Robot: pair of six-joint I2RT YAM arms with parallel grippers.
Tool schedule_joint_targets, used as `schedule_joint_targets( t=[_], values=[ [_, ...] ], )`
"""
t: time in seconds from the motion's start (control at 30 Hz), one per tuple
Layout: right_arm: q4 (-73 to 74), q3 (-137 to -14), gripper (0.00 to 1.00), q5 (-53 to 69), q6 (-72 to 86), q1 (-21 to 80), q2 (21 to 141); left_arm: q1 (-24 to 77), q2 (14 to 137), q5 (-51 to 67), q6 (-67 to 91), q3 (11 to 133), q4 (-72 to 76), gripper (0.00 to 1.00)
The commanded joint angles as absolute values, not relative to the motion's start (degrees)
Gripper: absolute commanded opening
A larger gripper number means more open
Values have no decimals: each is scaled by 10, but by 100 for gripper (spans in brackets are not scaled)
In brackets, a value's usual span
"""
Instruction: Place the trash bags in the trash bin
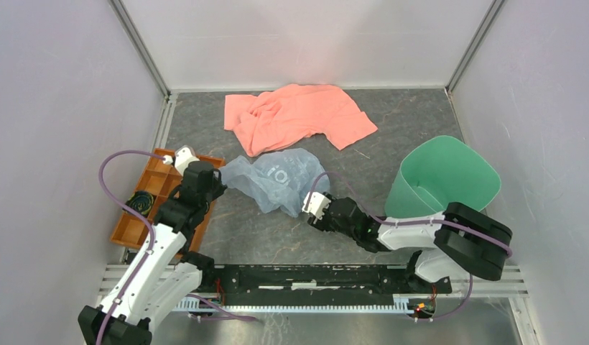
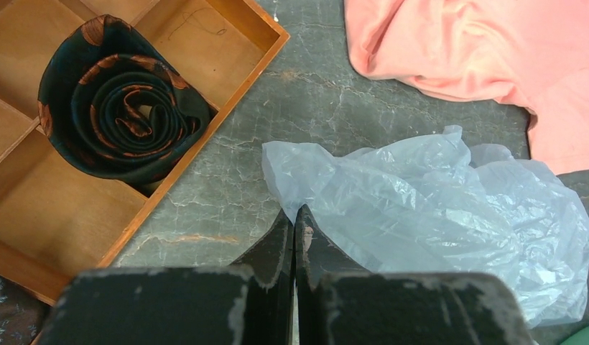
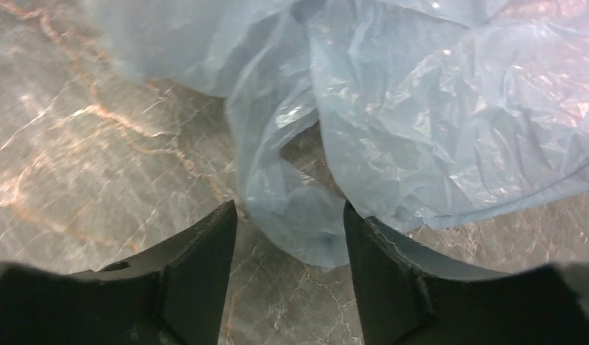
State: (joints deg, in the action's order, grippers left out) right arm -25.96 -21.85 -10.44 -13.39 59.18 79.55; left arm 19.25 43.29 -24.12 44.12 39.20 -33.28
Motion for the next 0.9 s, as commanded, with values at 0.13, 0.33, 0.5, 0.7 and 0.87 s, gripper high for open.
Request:
schedule_joint_targets(
  t=[0.13, 0.33, 0.5, 0.7, 0.87],
  values=[
    [-317, -192, 5, -188, -55, 599, 762, 190, 415, -208, 434, 382, -311, 2],
    [-230, -231, 0, -106, 25, 585, 704, 191, 435, -190, 434, 373, -306, 2],
    [-135, -338, 0, 125, 100, 520, 729, 191, 491, -178, 432, 425, -296, 2],
    [-17, -422, 0, 411, 169, 435, 821, 190, 523, -218, 415, 474, -315, 2],
    [-9, -385, 9, 424, 122, 440, 838, 182, 557, -240, 411, 465, -314, 2]
  ],
)
